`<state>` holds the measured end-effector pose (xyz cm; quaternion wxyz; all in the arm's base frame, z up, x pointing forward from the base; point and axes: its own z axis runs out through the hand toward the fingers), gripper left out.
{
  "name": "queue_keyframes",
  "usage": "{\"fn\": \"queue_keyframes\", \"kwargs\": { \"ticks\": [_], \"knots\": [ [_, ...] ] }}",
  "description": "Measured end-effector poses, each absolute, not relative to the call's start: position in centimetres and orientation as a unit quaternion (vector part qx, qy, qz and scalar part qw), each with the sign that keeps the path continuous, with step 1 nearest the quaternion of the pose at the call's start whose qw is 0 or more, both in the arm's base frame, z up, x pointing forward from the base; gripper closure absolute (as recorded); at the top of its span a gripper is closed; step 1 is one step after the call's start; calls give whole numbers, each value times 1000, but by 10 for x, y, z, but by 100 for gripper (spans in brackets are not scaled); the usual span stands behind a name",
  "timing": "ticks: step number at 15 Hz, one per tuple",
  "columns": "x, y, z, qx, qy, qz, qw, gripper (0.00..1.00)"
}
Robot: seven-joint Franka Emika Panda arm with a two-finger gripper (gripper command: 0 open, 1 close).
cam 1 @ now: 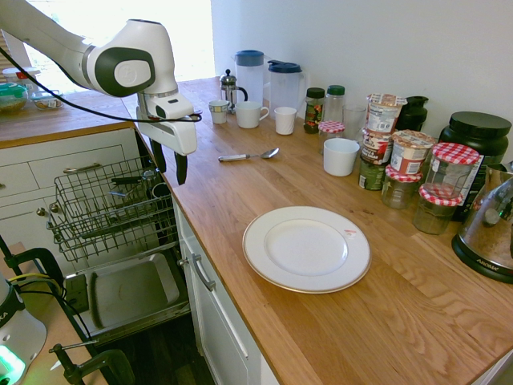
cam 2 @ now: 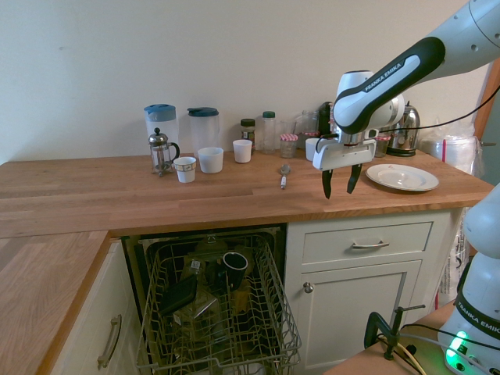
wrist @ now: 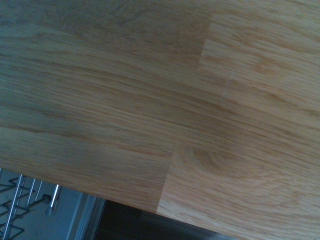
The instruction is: Put the spoon in the dishwasher
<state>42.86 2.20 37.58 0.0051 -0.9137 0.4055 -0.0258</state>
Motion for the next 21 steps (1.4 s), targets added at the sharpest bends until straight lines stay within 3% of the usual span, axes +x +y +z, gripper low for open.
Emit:
{"fn": "queue_keyframes", "kwargs": {
  "ticks": [7,15,21],
  "knots": [
    [453,18,393,-875,482,-24,37,0],
    [597,41,402,-795,602,-69,45,0],
    [672,46,374,-727,679,-91,35,0]
  ]
}}
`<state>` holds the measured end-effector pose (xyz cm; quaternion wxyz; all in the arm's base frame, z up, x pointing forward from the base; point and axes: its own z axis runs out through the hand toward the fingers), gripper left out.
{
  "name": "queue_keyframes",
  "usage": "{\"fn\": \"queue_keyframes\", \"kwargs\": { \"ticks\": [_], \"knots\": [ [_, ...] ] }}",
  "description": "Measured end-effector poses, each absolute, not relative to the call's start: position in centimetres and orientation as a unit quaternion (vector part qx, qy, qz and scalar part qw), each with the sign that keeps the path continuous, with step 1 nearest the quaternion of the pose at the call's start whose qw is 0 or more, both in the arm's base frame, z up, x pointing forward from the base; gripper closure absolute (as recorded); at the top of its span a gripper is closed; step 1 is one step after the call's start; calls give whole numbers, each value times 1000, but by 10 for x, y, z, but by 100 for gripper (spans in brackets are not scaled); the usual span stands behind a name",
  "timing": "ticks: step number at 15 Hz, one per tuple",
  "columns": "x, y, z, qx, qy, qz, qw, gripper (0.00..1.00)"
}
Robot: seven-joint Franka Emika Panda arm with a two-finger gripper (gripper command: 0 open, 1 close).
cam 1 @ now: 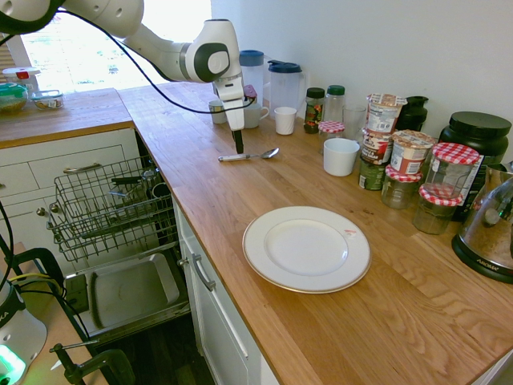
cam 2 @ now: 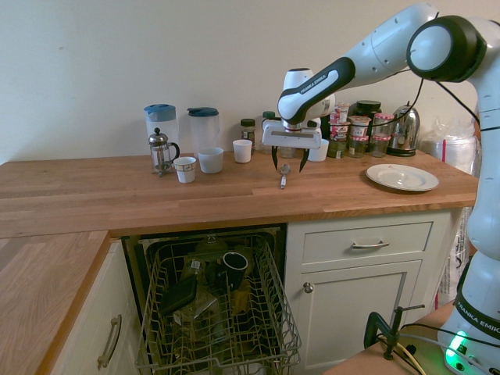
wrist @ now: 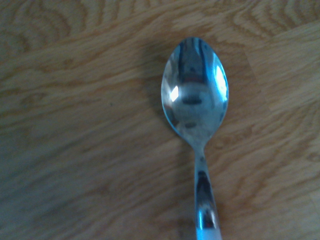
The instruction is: Put the spoon in the dishwasher
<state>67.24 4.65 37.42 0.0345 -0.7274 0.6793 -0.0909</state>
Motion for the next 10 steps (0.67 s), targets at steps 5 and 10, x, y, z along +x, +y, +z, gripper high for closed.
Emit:
{"fn": "queue_keyframes", "kwargs": {
  "ticks": [5,10],
  "knots": [
    [692,42,360,-694,715,-81,23,0],
    [694,39,351,-689,721,-70,21,0]
  ]
}}
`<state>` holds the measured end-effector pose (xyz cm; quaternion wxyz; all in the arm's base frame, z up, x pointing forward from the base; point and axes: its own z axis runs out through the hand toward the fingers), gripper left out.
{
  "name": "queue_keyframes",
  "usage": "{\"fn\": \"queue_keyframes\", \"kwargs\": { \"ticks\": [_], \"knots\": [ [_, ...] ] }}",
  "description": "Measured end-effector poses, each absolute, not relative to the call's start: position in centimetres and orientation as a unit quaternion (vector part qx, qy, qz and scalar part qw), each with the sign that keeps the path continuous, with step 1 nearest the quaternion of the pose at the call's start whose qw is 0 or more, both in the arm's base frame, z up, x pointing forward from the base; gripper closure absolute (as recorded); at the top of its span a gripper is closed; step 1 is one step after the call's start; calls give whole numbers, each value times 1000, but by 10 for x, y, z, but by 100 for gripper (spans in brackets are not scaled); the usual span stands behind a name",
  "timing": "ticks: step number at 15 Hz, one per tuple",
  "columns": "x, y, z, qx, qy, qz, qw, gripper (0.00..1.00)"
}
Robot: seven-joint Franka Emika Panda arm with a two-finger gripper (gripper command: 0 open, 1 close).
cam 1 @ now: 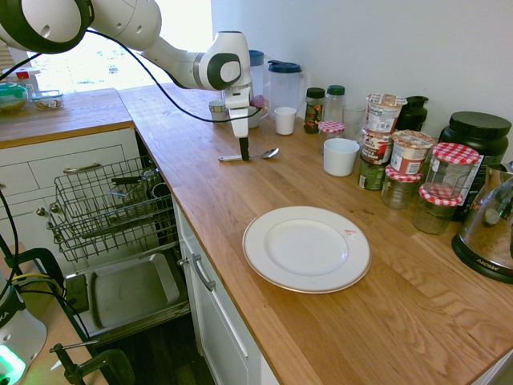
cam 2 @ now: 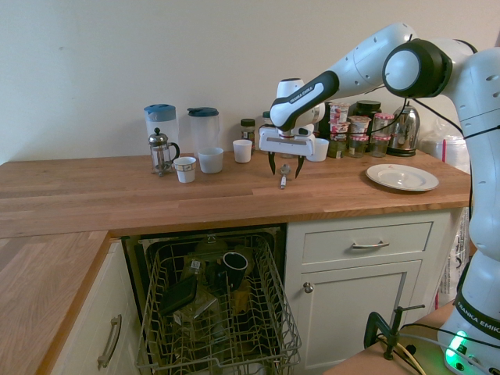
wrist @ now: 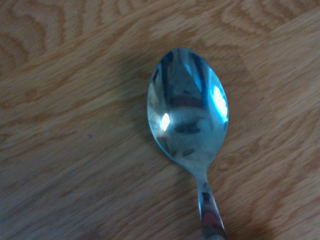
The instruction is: Put the spoon in the dishwasher
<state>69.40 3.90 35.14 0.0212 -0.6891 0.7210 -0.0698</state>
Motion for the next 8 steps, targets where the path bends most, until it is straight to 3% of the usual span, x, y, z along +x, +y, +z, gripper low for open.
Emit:
{"fn": "queue_keyframes", "kwargs": {
  "ticks": [3,4,8],
  "knots": [
    [696,35,344,-687,723,-66,17,0],
    [696,34,343,-687,724,-65,17,100],
    [697,29,342,-684,726,-63,17,100]
  ]
}}
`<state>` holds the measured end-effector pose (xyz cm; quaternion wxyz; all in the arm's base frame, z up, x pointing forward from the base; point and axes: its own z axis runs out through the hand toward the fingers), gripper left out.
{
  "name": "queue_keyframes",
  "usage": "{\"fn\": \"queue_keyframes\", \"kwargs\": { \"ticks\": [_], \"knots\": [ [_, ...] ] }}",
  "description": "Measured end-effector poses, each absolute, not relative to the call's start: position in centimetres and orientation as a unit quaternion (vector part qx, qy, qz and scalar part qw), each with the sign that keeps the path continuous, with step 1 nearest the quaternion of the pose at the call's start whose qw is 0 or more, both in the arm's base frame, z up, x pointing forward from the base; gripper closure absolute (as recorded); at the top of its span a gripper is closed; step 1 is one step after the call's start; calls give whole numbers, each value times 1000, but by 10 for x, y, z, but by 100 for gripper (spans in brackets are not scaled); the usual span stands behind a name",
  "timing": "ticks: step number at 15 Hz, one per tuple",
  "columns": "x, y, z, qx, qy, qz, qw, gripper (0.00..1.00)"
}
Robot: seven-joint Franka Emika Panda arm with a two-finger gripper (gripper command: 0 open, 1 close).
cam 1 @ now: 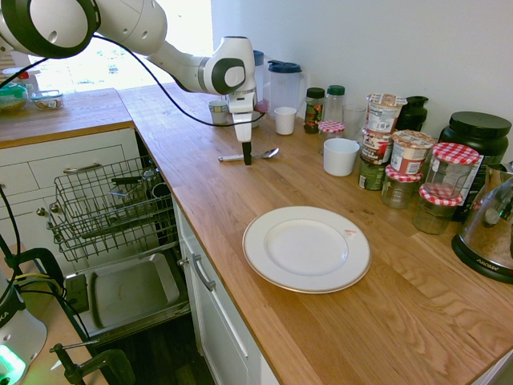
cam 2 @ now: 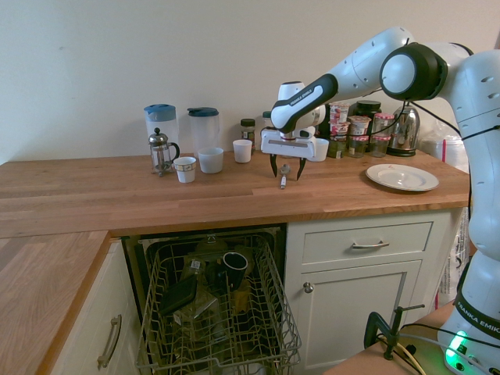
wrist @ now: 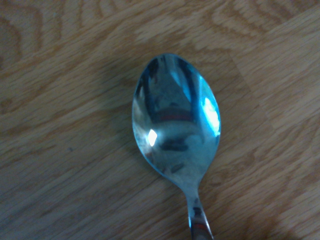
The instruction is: Put the spoon in the dishwasher
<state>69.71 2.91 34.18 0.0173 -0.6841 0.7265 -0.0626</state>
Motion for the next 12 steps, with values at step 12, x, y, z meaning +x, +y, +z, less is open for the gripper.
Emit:
{"fn": "queue_keyframes", "kwargs": {
  "ticks": [12],
  "knots": [
    [704,27,338,-685,726,-63,17,100]
  ]
}}
